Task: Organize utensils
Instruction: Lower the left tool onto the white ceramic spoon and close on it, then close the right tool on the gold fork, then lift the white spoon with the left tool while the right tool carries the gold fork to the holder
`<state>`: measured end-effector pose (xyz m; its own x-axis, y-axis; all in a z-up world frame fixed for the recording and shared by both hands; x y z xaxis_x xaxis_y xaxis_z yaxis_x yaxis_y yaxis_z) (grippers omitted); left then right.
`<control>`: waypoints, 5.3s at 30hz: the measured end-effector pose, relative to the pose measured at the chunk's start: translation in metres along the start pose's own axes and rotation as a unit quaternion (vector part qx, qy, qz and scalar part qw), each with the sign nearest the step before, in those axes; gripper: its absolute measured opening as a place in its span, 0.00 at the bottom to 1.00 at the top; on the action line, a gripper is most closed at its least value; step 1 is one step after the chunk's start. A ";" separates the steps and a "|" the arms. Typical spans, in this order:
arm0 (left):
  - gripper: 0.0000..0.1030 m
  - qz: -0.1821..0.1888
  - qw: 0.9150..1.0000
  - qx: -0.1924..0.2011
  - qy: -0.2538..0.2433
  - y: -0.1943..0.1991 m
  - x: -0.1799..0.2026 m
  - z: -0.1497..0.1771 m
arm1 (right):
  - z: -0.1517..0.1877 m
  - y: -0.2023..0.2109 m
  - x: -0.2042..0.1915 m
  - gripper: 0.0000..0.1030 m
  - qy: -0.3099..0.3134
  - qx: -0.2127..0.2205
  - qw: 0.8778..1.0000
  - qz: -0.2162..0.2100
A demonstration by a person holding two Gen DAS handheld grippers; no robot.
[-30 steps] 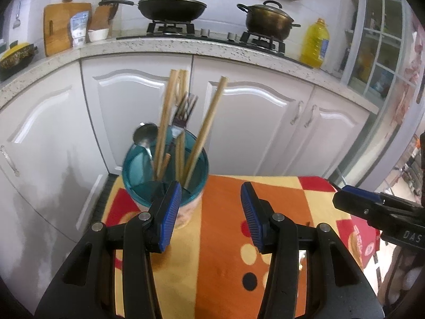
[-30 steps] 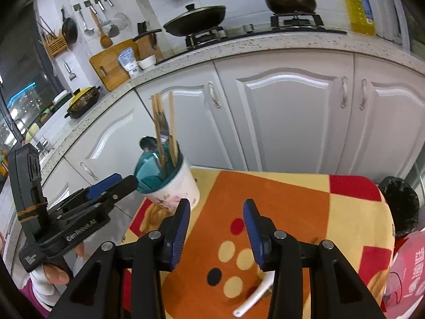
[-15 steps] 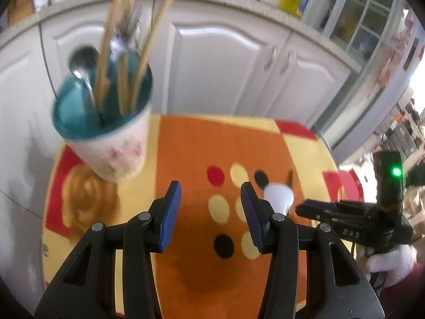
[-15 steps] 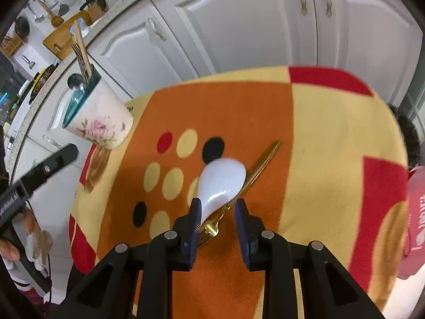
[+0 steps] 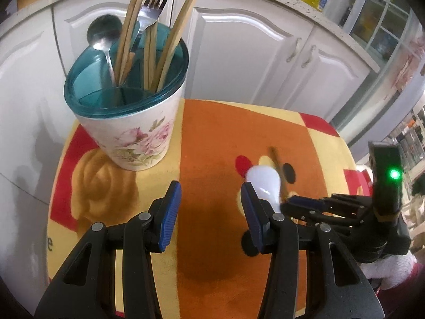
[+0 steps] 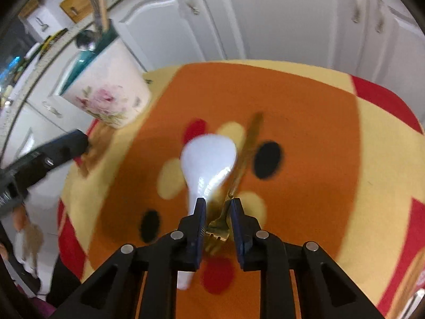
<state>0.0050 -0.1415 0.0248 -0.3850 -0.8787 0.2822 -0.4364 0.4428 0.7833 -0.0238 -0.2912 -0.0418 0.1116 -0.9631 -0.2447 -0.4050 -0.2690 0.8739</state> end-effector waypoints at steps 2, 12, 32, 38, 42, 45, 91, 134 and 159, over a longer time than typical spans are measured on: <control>0.44 -0.002 1.000 -0.002 -0.001 -0.002 -0.001 0.000 | -0.001 0.008 0.001 0.19 -0.003 0.010 1.000 -0.011; 0.44 0.042 0.998 -0.040 0.013 -0.042 0.017 0.010 | 0.004 0.028 0.065 0.19 -0.098 0.020 0.995 0.000; 0.19 0.124 0.989 -0.078 0.026 -0.097 0.041 0.001 | -0.025 0.023 0.081 0.19 -0.124 0.022 0.992 -0.023; 0.12 0.126 0.989 -0.074 0.014 -0.080 0.038 0.003 | -0.035 0.013 0.059 0.19 -0.093 0.010 0.995 -0.021; 0.09 0.124 0.989 -0.074 0.024 -0.067 0.024 0.011 | -0.036 0.003 0.044 0.19 -0.080 -0.002 0.996 -0.025; 0.08 0.123 0.989 -0.066 0.037 -0.055 0.015 0.011 | -0.040 -0.010 0.039 0.19 -0.069 -0.012 0.998 0.002; 0.00 0.117 0.990 0.064 0.052 0.095 -0.032 -0.028 | -0.067 0.113 -0.042 0.07 0.006 0.122 0.990 -0.074; 0.12 0.035 0.994 -0.090 0.053 0.021 -0.047 0.077 | -0.051 0.097 -0.031 0.07 -0.012 0.101 0.991 -0.088; 0.05 0.060 0.996 -0.006 0.069 0.107 -0.062 0.032 | -0.061 0.110 -0.053 0.07 0.010 0.113 0.989 -0.097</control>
<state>-0.0434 -0.0341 0.0736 -0.3178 -0.8357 0.4479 -0.3828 0.5453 0.7458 -0.0187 -0.2693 0.0928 0.2240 -0.8935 -0.3891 -0.5669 -0.4443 0.6937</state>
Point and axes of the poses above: each gripper's, at about its wrist camera, not at the fingertips, and y roughly against the way its jaws point, x to its right, z to its underside, the point moved 8 cm from there along -y, roughly the way its jaws point, and after that the axes turned 6 degrees about z, right-handed, at the moved point
